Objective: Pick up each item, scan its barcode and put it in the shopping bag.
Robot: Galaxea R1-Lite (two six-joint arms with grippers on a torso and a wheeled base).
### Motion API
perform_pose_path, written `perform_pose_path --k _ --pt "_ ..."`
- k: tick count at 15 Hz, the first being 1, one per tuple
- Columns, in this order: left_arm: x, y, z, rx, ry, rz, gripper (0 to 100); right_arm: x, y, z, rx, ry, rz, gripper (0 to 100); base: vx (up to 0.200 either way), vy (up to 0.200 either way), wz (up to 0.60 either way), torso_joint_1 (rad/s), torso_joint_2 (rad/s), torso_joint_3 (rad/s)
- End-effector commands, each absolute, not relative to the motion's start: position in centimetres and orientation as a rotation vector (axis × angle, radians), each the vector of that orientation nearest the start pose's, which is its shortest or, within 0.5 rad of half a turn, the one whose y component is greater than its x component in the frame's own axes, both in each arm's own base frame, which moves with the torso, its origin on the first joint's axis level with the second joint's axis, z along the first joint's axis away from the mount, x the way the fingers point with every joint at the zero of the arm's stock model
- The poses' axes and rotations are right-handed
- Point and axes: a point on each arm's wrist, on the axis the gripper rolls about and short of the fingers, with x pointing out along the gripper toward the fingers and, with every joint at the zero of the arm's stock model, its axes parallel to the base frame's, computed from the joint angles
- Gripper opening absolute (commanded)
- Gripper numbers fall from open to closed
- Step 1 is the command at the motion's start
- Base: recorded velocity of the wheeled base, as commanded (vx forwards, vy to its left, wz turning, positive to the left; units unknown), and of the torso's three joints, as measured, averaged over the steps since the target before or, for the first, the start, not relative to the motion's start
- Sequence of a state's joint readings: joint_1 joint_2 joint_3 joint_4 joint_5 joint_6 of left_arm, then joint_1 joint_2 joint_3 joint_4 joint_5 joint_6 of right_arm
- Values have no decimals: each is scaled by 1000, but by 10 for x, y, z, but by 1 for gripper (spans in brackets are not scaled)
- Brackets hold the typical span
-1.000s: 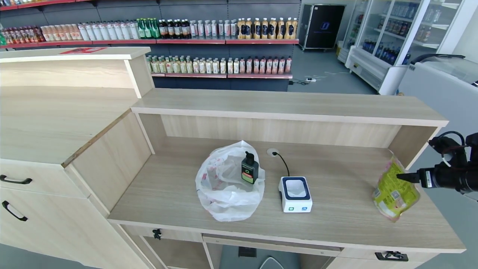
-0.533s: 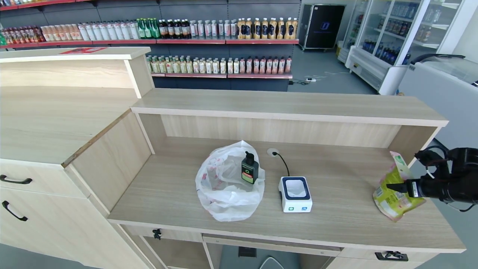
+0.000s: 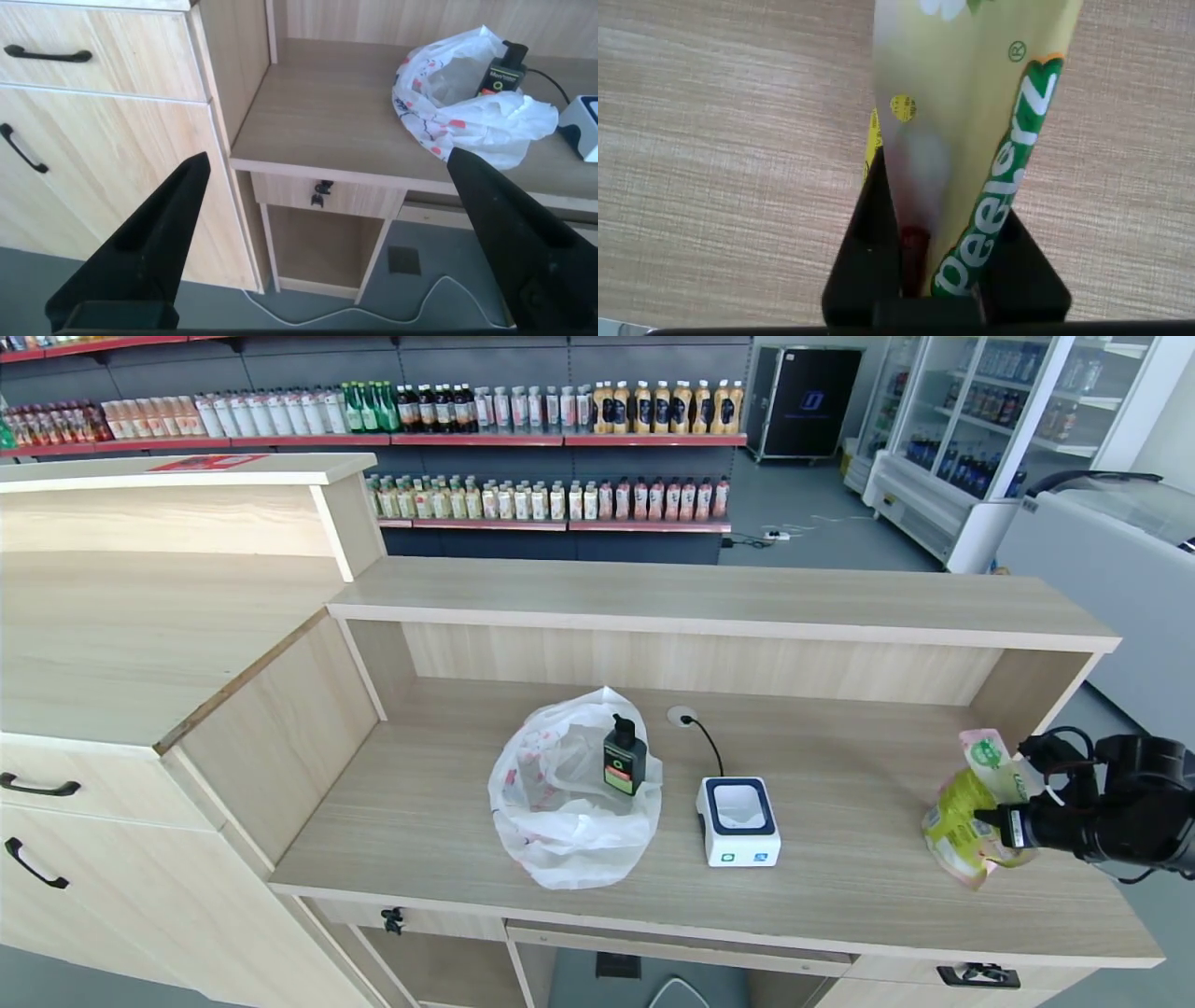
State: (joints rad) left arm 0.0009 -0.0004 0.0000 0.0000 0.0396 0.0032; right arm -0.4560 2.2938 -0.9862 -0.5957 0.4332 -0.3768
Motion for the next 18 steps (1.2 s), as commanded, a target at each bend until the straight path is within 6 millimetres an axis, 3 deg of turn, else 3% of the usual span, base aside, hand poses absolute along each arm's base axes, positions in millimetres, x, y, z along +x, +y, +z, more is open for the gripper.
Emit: perform_pose_path --k 1,4,8,10,13,16,18 --pt "-23 1 75 3 0 41 100 357 -166 15 -68 609 92 0 0 0 0 0 0 0" --pt "-23 1 75 3 0 41 100 347 -159 62 -97 458 185 0 0 0 0 0 0 0" --pt "-23 1 75 3 0 41 100 248 -111 166 -112 157 578 0 0 0 0 0 0 0" --pt "-23 1 75 3 0 41 100 208 -89 208 -156 24 714 0 0 0 0 0 0 0" --pt "-23 1 75 3 0 41 100 175 -58 231 -168 -36 773 0 0 0 0 0 0 0" --pt "-23 1 75 3 0 41 100 156 -38 255 -218 -116 827 0 0 0 0 0 0 0" --pt "-23 1 75 3 0 41 100 143 -20 268 -104 -111 916 0 0 0 0 0 0 0"
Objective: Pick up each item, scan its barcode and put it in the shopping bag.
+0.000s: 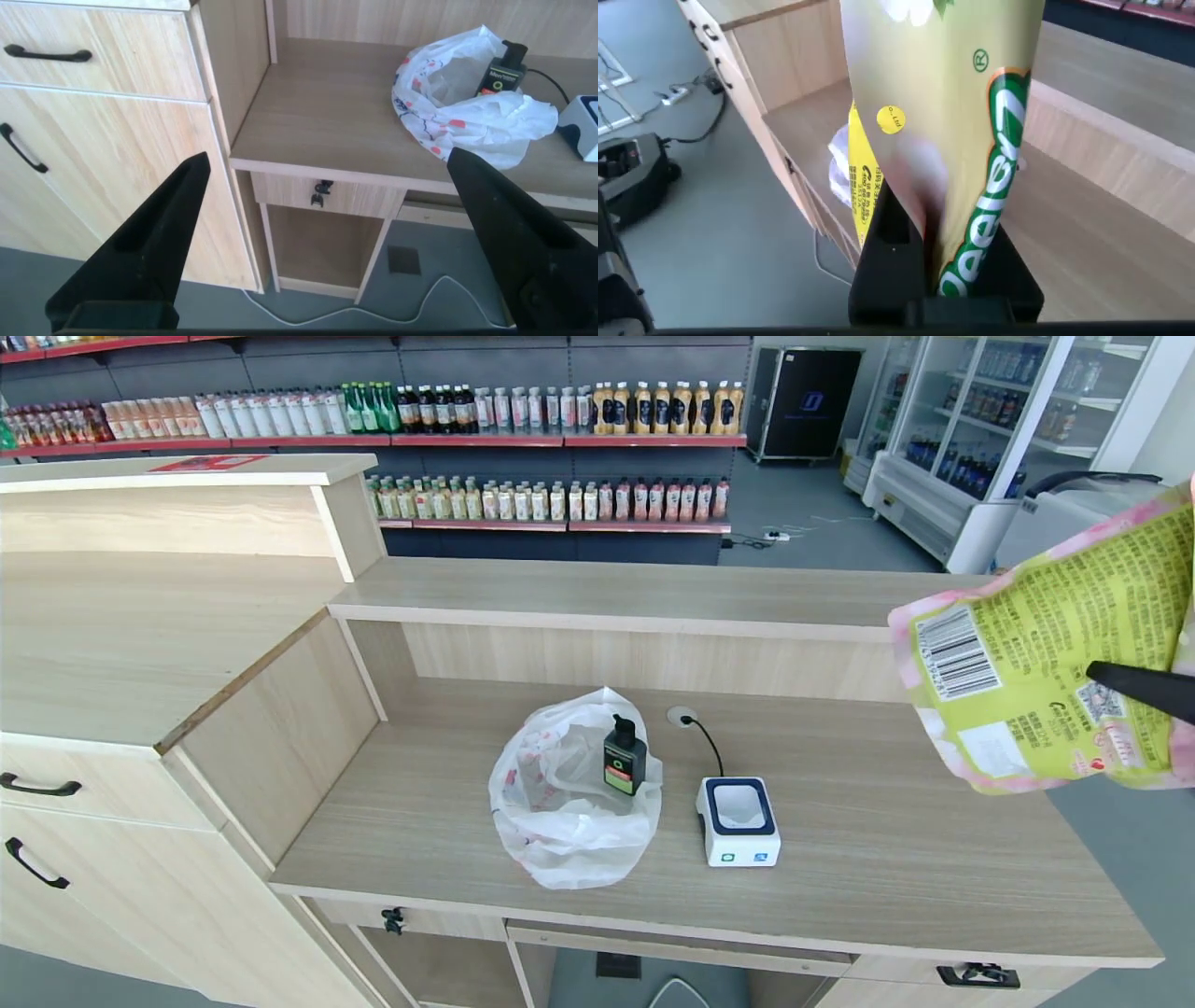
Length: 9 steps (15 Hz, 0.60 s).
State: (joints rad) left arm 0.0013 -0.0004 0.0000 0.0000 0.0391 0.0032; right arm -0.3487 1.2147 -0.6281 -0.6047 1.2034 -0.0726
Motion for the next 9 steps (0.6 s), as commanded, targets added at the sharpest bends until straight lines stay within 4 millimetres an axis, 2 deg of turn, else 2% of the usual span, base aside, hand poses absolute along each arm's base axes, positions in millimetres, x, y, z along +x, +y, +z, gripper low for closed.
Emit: perform_pose_path --k 1,4,7,9 --pt "-23 1 75 3 0 41 100 140 -14 272 -46 -102 956 0 0 0 0 0 0 0" --pt "-23 1 75 3 0 41 100 142 17 280 155 -69 1048 0 0 0 0 0 0 0" --pt "-23 1 75 3 0 41 100 143 51 277 197 -100 1044 0 0 0 0 0 0 0" --pt "-23 1 75 3 0 41 100 135 59 272 202 -89 1079 0 0 0 0 0 0 0"
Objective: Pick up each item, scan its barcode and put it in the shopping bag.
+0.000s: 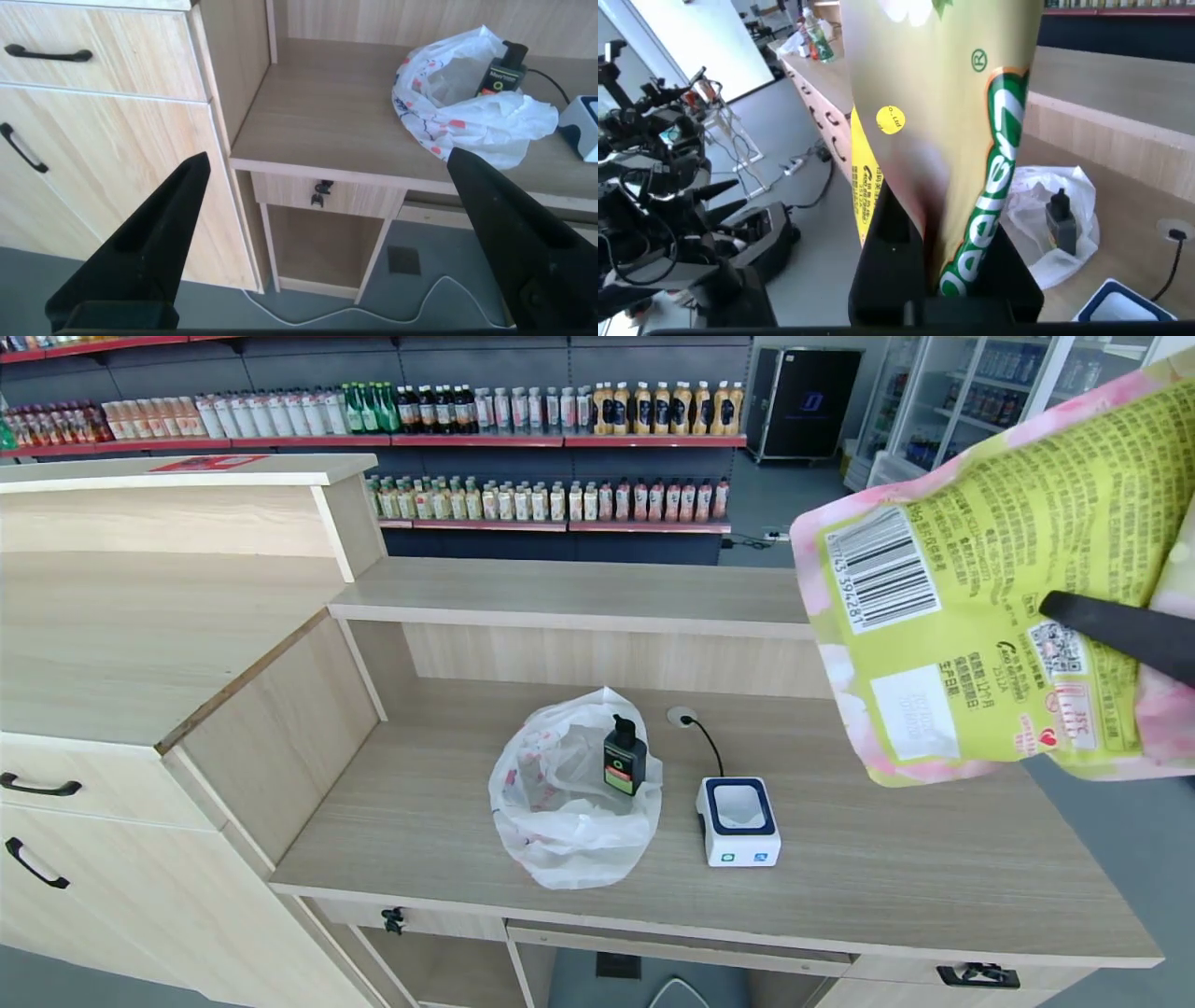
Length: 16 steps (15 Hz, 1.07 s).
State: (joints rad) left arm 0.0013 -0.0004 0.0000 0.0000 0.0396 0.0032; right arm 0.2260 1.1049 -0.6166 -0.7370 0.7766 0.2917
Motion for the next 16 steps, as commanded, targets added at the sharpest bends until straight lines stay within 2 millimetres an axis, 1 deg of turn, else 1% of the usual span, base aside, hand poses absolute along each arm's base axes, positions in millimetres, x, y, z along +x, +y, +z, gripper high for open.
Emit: perform_pose_path --k 1,3,5,7,9,11,12,14,16 --pt "-23 1 75 3 0 41 100 121 60 269 202 -92 1122 0 0 0 0 0 0 0" --pt "-23 1 75 3 0 41 100 94 59 268 183 -103 1195 0 0 0 0 0 0 0" --pt "-23 1 75 3 0 41 100 84 57 270 138 -122 1212 0 0 0 0 0 0 0" --pt "-23 1 75 3 0 41 100 76 53 278 128 -139 1202 0 0 0 0 0 0 0" --pt "-23 1 75 3 0 41 100 70 51 281 120 -126 1206 0 0 0 0 0 0 0" --pt "-23 1 75 3 0 41 100 55 44 297 97 -162 1211 0 0 0 0 0 0 0" --pt "-23 1 75 3 0 41 100 49 42 299 91 -147 1213 0 0 0 0 0 0 0" --pt "-23 1 75 3 0 41 100 47 40 305 67 -162 1170 0 0 0 0 0 0 0" --pt "-23 1 75 3 0 41 100 41 39 304 61 -161 1182 0 0 0 0 0 0 0"
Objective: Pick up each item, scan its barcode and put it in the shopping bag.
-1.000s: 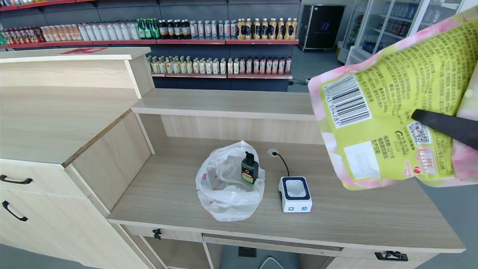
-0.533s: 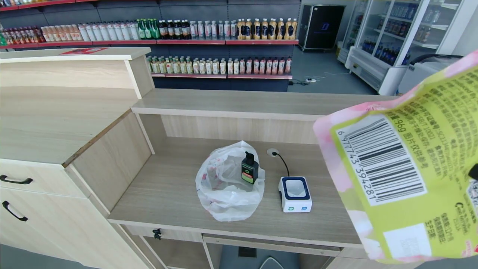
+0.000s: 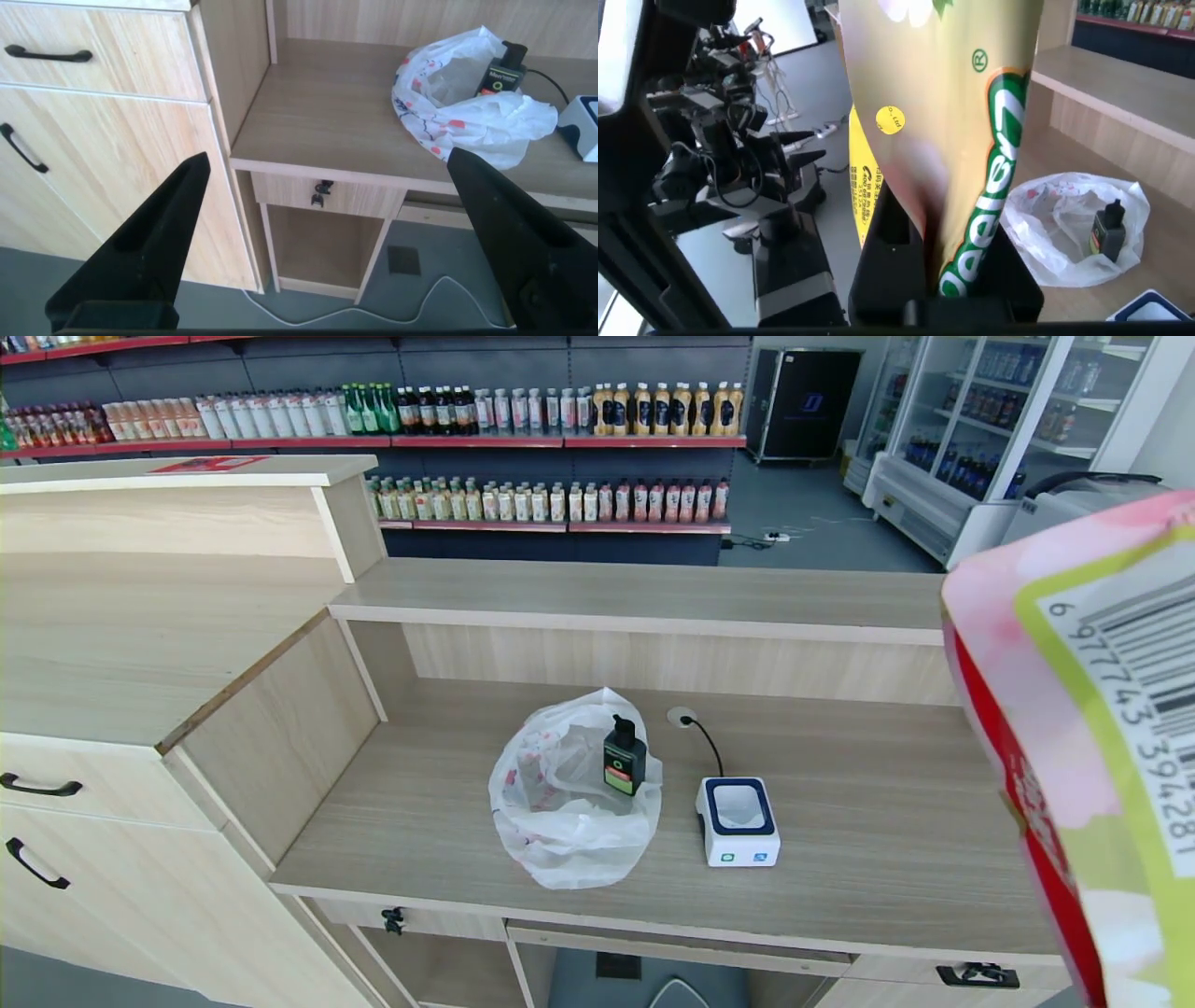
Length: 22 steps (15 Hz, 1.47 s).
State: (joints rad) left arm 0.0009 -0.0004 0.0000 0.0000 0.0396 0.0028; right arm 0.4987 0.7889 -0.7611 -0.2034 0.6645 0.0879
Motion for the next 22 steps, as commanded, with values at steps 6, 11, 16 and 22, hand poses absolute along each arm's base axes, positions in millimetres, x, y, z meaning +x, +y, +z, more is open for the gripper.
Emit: perform_pose_path --k 6,11,16,22 --pt "-23 1 75 3 0 41 100 39 38 300 39 -156 1185 0 0 0 0 0 0 0" --pt "-23 1 75 3 0 41 100 38 38 300 40 -155 1188 0 0 0 0 0 0 0" --pt "-23 1 75 3 0 41 100 39 40 302 40 -164 1209 0 0 0 0 0 0 0" --pt "-23 1 75 3 0 41 100 63 40 289 -143 -153 910 0 0 0 0 0 0 0"
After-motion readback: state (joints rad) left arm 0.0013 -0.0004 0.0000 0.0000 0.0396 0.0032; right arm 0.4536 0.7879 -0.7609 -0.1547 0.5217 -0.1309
